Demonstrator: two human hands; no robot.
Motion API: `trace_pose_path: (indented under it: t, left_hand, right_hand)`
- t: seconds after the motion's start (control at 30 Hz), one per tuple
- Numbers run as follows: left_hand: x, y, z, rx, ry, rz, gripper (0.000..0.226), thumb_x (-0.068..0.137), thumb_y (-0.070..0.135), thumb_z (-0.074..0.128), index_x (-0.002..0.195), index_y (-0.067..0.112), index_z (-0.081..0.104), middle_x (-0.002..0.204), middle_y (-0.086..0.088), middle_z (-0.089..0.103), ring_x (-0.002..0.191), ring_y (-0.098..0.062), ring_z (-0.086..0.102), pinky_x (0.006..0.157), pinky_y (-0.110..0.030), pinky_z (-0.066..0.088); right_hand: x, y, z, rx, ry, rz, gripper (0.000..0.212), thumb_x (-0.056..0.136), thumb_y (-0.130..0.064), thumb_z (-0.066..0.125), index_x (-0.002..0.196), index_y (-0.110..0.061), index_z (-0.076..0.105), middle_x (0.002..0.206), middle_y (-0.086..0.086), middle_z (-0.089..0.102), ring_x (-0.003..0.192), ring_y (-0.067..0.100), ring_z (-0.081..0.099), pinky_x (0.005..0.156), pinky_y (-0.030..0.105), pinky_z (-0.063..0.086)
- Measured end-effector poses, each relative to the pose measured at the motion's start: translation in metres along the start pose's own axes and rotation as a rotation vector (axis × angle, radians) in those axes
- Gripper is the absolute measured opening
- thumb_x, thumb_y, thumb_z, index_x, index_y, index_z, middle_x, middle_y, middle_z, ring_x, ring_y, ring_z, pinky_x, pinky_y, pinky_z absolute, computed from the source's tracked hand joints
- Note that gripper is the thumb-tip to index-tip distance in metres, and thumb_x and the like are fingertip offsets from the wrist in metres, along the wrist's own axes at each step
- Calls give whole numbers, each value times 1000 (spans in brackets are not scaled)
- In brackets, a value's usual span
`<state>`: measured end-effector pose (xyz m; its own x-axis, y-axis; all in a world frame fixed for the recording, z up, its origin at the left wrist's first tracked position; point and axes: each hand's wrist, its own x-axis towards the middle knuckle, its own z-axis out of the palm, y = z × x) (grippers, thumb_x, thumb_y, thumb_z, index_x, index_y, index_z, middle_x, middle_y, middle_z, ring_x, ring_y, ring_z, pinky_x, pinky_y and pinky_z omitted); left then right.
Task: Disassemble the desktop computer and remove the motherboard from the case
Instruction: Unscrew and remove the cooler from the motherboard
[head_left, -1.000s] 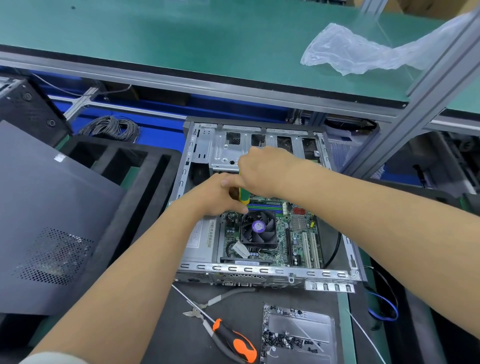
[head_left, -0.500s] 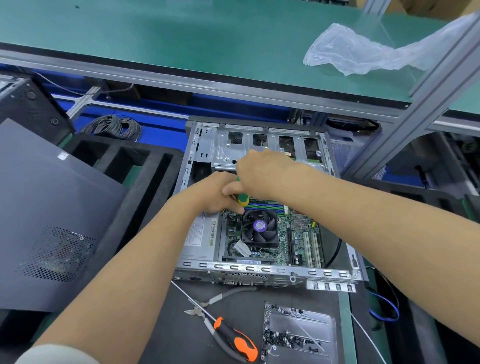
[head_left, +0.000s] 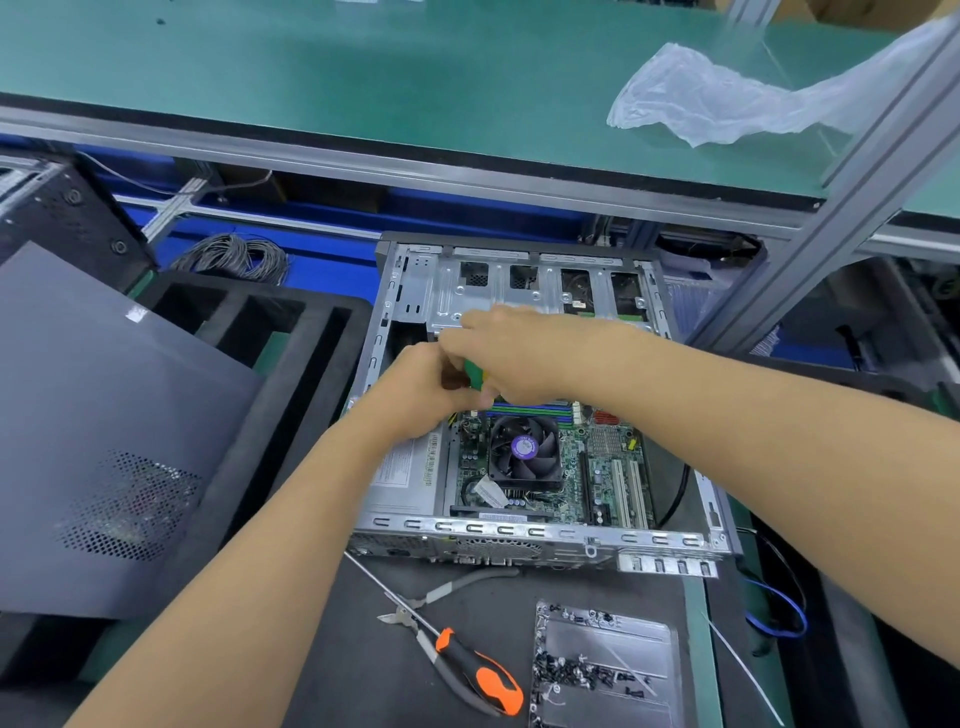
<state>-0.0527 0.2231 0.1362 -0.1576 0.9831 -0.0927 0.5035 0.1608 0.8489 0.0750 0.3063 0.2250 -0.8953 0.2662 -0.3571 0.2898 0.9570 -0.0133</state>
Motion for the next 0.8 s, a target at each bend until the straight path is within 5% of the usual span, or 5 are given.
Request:
trace_pose_path:
  t: [0.17, 0.33, 0.47, 0.7, 0.8]
  left_hand:
    - [0, -5, 5, 36, 90, 19, 20, 74, 20, 82, 79, 21, 63, 78, -2, 68, 71, -18, 60, 64, -32, 48]
    - [-1, -7, 11, 57, 162, 27, 29, 68, 29, 87, 77, 24, 60, 70, 6, 65, 62, -2, 57, 56, -15, 41]
    - [-2, -6, 19, 151, 265, -11, 37, 67, 41, 86, 67, 33, 50, 63, 11, 56, 57, 0, 52, 49, -13, 35]
    - [-3, -2, 20, 125, 211, -9, 47, 66, 39, 85, 95, 16, 55, 76, 0, 65, 73, -21, 62, 65, -43, 53]
    - [-4, -6, 10, 209, 85, 8, 46, 59, 42, 90, 80, 26, 53, 73, 12, 59, 68, -1, 55, 57, -26, 42]
  right_hand:
    - [-2, 2, -7, 105, 147, 222, 58, 83, -71, 54, 97, -17, 37, 74, 1, 35, 69, 25, 41, 47, 30, 22]
    - [1, -3, -6, 51, 130, 122, 25, 92, -34, 62, 100, -19, 44, 78, 2, 43, 77, 29, 48, 49, 33, 31]
    - [0, -4, -7, -130, 122, -54, 27, 89, -10, 60, 109, -19, 44, 94, 2, 52, 80, 24, 50, 46, 29, 24]
    - [4, -6, -7, 73, 60, 231, 39, 90, -51, 59, 100, -18, 42, 74, -2, 31, 79, 26, 39, 49, 31, 23]
    - [5, -4, -4, 53, 52, 179, 28, 94, -37, 58, 104, -14, 45, 75, -2, 32, 69, 23, 44, 51, 34, 30]
